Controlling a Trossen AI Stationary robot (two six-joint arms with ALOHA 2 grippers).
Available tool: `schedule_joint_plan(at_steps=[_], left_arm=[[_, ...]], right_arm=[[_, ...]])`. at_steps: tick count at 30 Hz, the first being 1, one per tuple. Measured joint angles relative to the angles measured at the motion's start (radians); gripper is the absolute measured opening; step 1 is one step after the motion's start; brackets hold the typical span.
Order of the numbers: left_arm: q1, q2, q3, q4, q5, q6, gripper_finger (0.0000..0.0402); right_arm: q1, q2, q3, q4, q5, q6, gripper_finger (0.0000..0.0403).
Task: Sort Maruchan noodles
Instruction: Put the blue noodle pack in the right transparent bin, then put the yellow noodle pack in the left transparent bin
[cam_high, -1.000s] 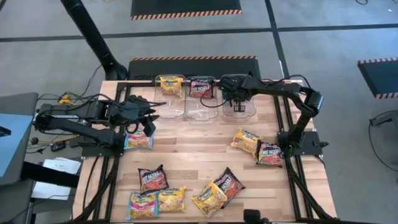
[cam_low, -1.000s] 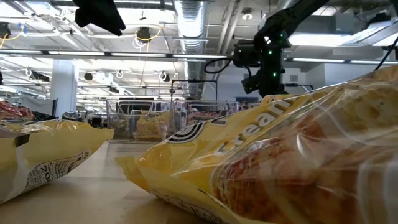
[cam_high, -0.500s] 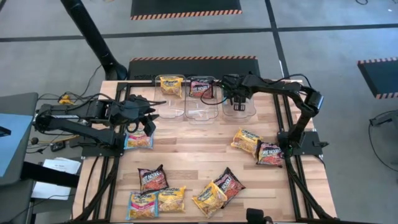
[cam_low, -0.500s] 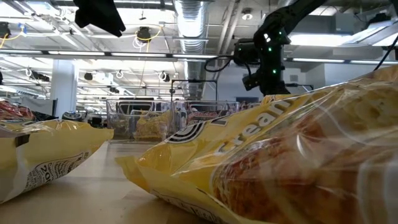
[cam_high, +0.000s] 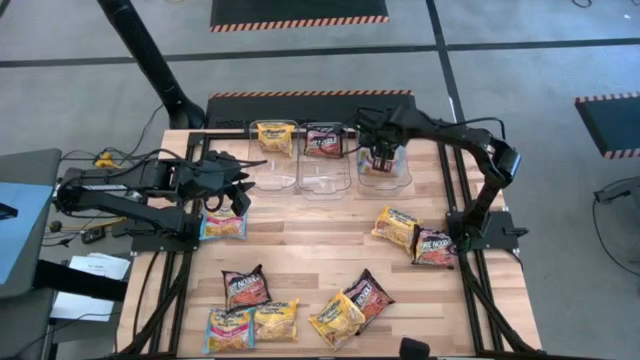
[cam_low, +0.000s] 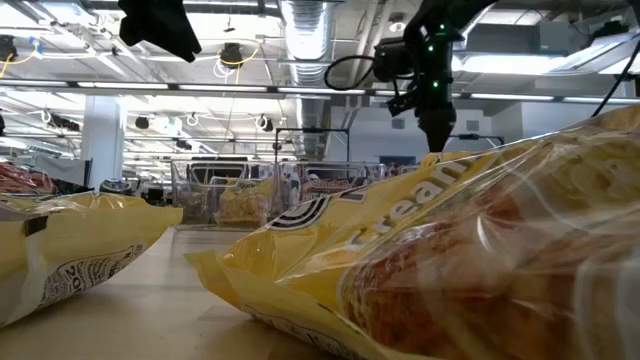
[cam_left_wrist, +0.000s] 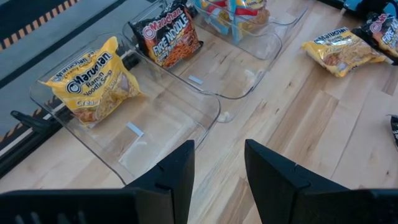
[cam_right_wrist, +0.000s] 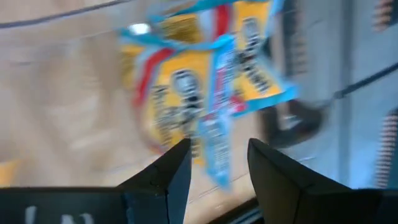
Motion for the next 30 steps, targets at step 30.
schedule_joint_plan(at_steps=[30], left_arm=[[0.000, 0.000, 0.000, 0.002, 0.010, -0.006, 0.0128]], right_arm=[[-0.098, 0.214, 0.010, -0.075, -0.496, 0.071, 0.0180]])
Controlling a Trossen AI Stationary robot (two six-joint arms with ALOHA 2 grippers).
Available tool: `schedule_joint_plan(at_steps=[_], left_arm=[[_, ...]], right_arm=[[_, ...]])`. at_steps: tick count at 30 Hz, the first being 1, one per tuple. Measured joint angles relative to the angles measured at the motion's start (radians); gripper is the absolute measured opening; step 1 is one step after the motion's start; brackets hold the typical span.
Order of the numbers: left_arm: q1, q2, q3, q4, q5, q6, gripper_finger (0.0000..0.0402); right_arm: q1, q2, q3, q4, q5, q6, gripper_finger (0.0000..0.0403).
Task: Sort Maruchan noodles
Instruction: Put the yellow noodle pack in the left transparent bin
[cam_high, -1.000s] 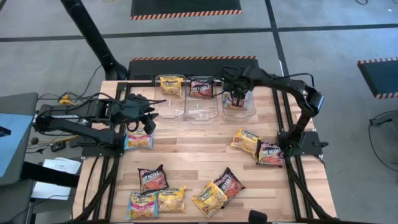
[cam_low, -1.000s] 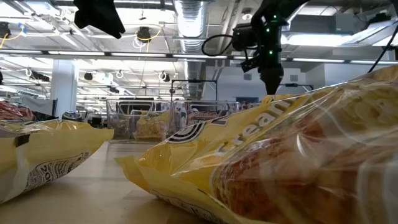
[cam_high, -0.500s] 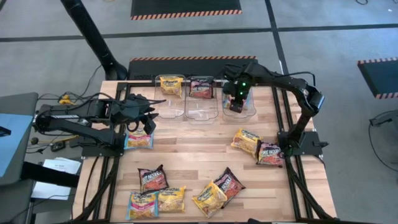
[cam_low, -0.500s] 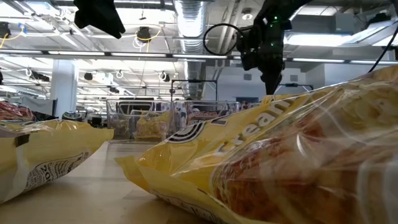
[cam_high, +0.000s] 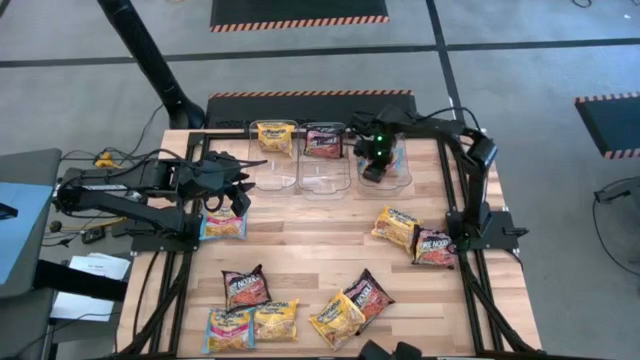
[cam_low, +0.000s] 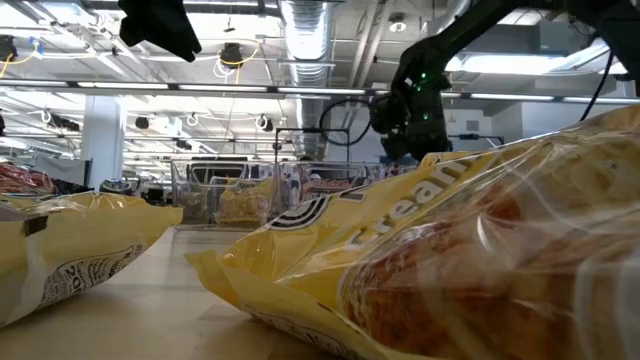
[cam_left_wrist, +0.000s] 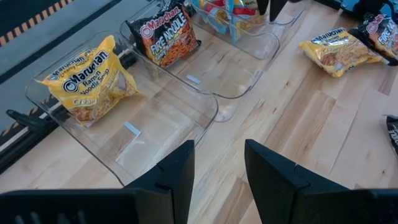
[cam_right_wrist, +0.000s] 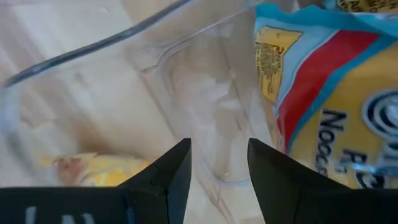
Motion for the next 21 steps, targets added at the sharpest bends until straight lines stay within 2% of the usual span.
schedule_joint_plan(at_steps=[6, 12, 18, 21], left_arm=[[0.000, 0.000, 0.000, 0.000, 0.000, -0.001, 0.0128], [0.000, 0.000, 0.000, -0.001, 0.000, 0.000, 0.0128], [0.000, 0.000, 0.000, -0.001, -0.001, 0.009, 0.0128], [0.000, 0.000, 0.000, -0.001, -0.001, 0.009, 0.0128]], right_arm=[[0.000, 0.035, 0.000, 0.029, 0.096, 0.033, 0.0169], [-0.002, 0.064, 0.000, 0.083, 0.135, 0.033, 0.0149], [-0.001, 0.063, 0.000, 0.140, 0.234, 0.055, 0.0135], [-0.004, 0.060, 0.000, 0.164, 0.252, 0.056, 0.0129]])
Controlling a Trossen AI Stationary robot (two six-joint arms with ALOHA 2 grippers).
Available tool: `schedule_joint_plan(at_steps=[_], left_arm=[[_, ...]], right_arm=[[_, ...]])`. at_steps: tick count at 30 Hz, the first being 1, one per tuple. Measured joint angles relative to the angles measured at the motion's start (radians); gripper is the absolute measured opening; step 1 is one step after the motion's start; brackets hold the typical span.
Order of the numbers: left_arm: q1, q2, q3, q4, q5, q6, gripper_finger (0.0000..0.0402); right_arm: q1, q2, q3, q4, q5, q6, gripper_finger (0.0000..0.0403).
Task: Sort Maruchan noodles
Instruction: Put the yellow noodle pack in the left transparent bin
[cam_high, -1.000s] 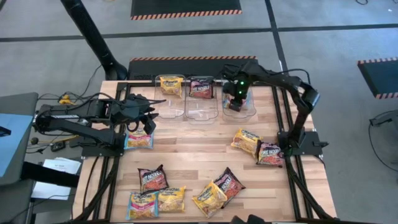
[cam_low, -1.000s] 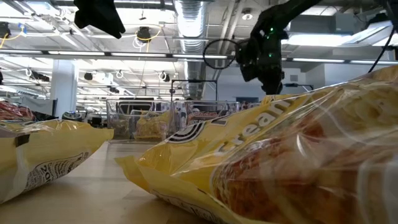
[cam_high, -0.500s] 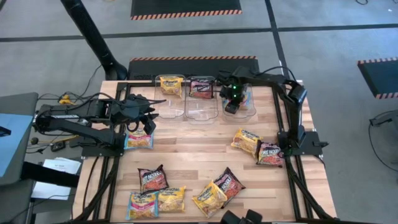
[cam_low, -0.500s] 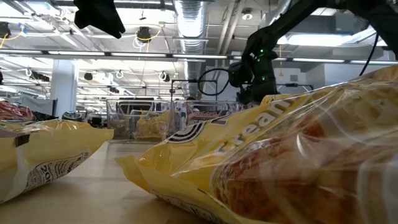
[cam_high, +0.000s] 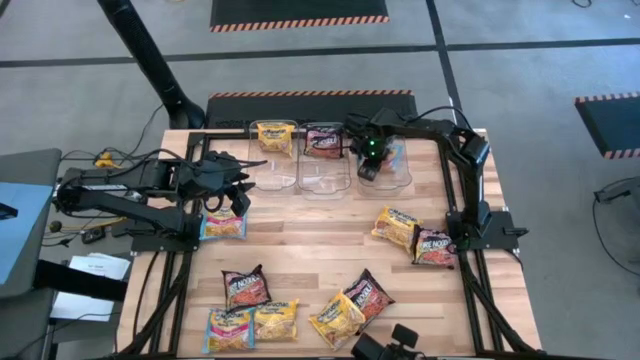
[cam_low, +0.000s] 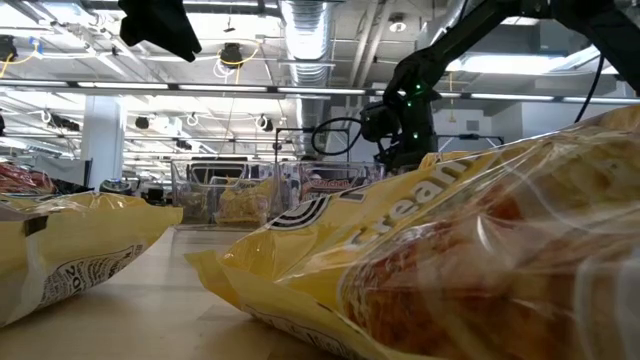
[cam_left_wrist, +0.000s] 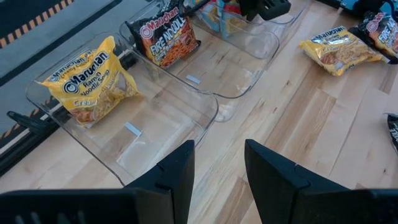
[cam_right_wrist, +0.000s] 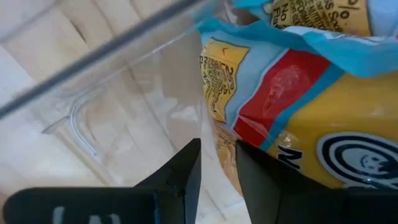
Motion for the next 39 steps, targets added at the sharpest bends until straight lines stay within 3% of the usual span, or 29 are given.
schedule_joint_plan(at_steps=[20, 39], left_arm=[[0.000, 0.000, 0.000, 0.000, -0.001, 0.001, 0.0128], [0.000, 0.000, 0.000, 0.000, 0.000, 0.001, 0.0128]], right_arm=[[0.023, -0.003, 0.049, -0.122, 0.012, 0.000, 0.0125], [0.080, -0.004, 0.387, -0.344, 0.004, -0.001, 0.0125]])
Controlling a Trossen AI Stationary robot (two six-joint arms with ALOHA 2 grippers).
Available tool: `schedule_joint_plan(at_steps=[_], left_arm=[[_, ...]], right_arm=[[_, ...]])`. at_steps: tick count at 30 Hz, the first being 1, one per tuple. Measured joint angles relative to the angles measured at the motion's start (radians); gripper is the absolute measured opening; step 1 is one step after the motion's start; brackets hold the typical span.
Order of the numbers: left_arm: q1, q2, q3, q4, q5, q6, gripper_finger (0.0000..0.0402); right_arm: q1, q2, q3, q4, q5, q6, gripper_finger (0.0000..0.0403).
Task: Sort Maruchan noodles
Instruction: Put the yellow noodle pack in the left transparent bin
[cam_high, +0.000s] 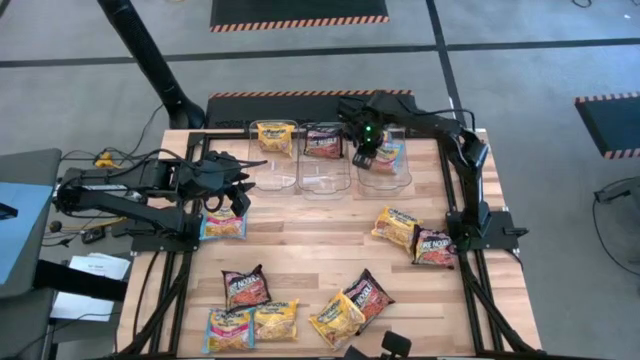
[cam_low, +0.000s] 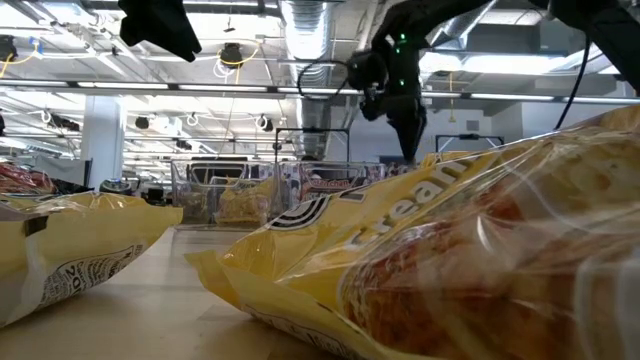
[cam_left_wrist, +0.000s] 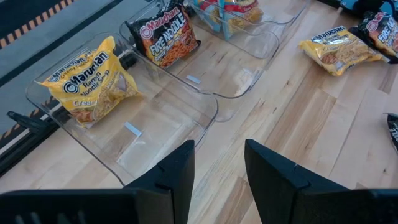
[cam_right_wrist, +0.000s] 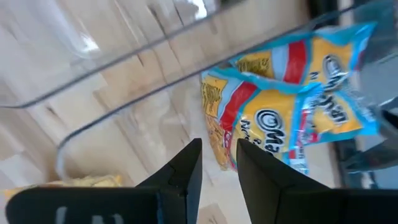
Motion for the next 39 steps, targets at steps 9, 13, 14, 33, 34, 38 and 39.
schedule_joint_plan(at_steps=[9, 13, 14, 33, 34, 38, 39], left_arm=[[0.000, 0.000, 0.000, -0.001, 0.029, -0.009, 0.0128], [0.000, 0.000, 0.000, -0.001, 0.077, -0.013, 0.0128], [0.000, 0.000, 0.000, -0.003, 0.089, -0.013, 0.0128], [0.000, 0.000, 0.000, -0.137, 0.247, 0.015, 0.0128], [0.000, 0.000, 0.000, -0.137, 0.258, 0.015, 0.0128], [0.000, 0.000, 0.000, -0.137, 0.292, 0.024, 0.0128], [0.000, 0.000, 0.000, -0.137, 0.305, 0.024, 0.0128]], right_arm=[[-0.012, 0.000, 0.217, -0.100, 0.000, 0.004, 0.0125], [-0.014, 0.000, 0.318, -0.163, 0.000, 0.028, 0.0125], [-0.013, 0.000, 0.338, -0.164, 0.000, 0.037, 0.0125], [0.127, -0.066, 0.463, -0.160, -0.008, 0.265, 0.0125], [0.141, -0.072, 0.463, -0.161, -0.012, 0.284, 0.0125], [0.205, -0.101, 0.463, -0.161, -0.029, 0.339, 0.0125], [0.223, -0.108, 0.463, -0.161, -0.029, 0.346, 0.0125]])
